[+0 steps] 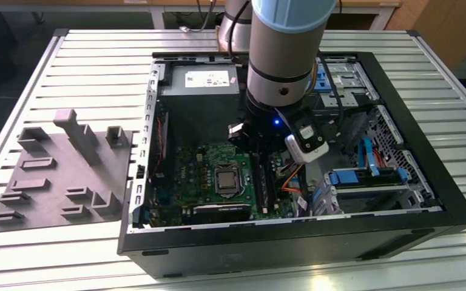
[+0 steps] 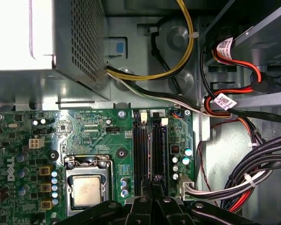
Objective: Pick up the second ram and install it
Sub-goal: 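Insert the second ram into the second slot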
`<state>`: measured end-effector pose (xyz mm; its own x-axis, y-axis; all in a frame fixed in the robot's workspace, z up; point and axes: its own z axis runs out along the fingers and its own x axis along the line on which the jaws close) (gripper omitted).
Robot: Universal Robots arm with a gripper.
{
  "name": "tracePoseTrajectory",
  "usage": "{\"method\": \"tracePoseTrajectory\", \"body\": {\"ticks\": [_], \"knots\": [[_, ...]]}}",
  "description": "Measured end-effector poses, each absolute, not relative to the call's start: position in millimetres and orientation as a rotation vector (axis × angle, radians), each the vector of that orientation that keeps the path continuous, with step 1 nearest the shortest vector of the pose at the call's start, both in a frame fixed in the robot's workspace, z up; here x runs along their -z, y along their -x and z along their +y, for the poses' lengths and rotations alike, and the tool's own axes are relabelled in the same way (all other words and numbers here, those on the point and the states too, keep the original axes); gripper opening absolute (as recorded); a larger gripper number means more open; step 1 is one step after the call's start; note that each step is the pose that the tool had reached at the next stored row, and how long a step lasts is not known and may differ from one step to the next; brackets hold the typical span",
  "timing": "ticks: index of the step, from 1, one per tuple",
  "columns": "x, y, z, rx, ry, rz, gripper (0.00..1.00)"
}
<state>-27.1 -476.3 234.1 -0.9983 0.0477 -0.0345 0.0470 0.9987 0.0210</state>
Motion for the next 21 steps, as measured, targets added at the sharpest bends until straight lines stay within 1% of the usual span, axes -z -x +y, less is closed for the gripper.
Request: {"method": "tracePoseTrajectory", "body": {"ticks": [21], "knots": [[-231.3, 27.7, -475.2, -0.032, -0.066, 3.106, 0.11]]}}
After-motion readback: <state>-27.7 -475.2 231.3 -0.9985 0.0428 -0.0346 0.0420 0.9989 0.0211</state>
